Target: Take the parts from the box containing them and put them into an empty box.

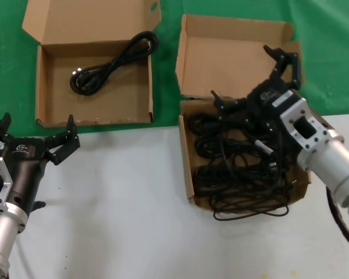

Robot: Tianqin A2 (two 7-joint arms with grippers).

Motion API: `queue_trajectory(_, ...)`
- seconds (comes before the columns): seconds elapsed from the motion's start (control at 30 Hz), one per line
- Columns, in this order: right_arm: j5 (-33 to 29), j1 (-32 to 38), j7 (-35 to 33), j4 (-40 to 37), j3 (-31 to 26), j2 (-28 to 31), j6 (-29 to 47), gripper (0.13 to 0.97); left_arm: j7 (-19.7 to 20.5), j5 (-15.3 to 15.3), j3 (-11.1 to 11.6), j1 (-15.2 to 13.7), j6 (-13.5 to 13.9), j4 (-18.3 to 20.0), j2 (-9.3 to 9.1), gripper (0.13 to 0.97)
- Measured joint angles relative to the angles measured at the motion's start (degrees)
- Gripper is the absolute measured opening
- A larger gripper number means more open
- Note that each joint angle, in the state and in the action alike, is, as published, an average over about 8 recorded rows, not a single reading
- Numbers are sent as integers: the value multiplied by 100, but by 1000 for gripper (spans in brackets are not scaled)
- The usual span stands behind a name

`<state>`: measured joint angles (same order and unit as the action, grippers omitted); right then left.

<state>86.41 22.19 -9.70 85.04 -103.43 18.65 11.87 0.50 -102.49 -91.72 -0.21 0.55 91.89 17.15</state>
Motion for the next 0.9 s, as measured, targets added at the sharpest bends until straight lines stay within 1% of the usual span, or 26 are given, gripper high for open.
queue_trajectory(0.27,409,-541,237,162,286,-35,-290,966,-13,-15,1,5,-13,-5,1,901)
queue_trajectory(0.57,869,-1158,503,346,612,-76,-617,966,-27,-33,2,11,-29,-11,2,960)
queue_trajectory(0.9,1377,-1827,799,547,968,-120,-978,966,-41,-53,4,17,-45,-18,3,966)
